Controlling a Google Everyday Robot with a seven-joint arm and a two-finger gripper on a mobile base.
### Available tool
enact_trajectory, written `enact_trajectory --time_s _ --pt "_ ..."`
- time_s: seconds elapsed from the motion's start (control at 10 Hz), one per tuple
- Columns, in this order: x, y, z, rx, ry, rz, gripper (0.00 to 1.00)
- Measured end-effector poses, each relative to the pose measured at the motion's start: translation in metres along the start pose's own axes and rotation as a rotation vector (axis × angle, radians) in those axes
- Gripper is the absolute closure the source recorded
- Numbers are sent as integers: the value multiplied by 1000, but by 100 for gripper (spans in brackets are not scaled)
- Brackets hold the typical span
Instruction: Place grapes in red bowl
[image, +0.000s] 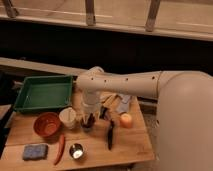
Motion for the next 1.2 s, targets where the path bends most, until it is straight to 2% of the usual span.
enact_trajectory --time_s 0.2,0.5,0.6,0.7,1.0,1.2 --pt "1 -2 -18 4 -36 -3 100" --pt "5 -1 -80 26 -132 -37 100" --pt "6 -1 -94 33 -154 -43 100" --pt "6 -4 -128 54 -213 -52 100" --pt "-9 3 -184 97 -319 -100 100" --pt "-29 28 -197 90 -345 -164 100"
